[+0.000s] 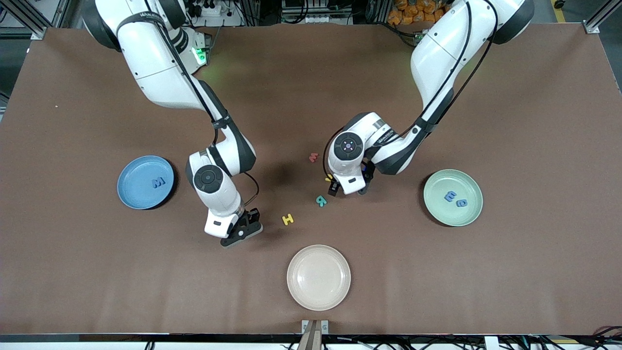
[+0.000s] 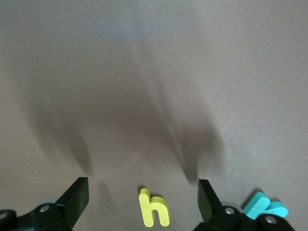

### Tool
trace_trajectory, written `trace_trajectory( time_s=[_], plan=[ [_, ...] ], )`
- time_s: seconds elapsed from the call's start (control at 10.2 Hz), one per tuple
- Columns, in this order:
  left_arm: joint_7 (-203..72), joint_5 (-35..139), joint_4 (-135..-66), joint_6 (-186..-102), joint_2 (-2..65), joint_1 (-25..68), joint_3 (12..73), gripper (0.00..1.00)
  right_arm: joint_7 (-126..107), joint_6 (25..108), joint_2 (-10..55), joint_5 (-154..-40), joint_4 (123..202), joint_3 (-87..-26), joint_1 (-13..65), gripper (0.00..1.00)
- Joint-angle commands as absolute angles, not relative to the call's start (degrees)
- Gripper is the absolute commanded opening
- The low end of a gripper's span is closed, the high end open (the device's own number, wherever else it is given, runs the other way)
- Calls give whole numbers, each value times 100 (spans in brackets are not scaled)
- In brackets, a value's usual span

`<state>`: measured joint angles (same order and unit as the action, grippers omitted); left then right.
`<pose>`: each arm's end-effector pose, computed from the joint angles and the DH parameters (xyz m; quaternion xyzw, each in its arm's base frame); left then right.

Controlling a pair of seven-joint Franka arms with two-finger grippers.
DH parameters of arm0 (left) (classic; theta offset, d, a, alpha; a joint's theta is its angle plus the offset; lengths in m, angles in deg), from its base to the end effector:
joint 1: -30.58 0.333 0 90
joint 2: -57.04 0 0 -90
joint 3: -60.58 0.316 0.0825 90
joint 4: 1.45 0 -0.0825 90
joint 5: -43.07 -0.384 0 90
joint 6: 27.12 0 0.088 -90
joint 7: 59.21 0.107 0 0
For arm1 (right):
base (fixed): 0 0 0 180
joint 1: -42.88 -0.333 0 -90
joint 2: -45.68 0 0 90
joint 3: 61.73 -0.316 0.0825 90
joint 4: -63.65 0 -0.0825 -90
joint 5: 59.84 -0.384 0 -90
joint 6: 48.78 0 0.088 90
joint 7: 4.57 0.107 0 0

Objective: Sort uppercase to blue plate, lowercase to green plate
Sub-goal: 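Grasp the pink Q with the right gripper while the left gripper reaches h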

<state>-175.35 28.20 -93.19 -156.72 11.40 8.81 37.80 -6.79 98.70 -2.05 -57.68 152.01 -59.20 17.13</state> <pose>0.5160 -0.4512 0.1827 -0.8310 -0.5535 0.0503 0.0239 0.6616 0.2904 0.1780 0.9648 0.2420 0.1027 0.0086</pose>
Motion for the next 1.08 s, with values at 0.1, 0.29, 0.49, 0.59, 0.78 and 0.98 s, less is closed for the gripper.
trace_trajectory(
  time_s=[0.1,0.29,0.49,0.59,0.78,0.98],
  plan=[
    [-17646,2707,-9207,-15614,1055,843,3773,100,-1045,9476,-170,-5799,15172,-5927,1800,35],
    [-17672,2725,-9207,-15614,1019,817,3773,100,-1177,8932,-12,-5799,15172,-5918,1827,35],
    [-17690,2742,-9207,-15614,984,782,3764,100,-1204,8492,146,-5808,15171,-5909,1897,35],
    [-17690,2743,-9207,-15614,984,764,3747,100,-1317,8159,295,-5808,15198,-5900,1932,35],
    [-17681,2743,-9189,-15614,984,747,3738,100,-1468,7107,629,-5808,15198,-5804,2020,35],
    [-17672,2743,-9189,-15614,975,738,3738,100,-1450,6331,744,-5799,15215,-5611,2020,35]
  ],
)
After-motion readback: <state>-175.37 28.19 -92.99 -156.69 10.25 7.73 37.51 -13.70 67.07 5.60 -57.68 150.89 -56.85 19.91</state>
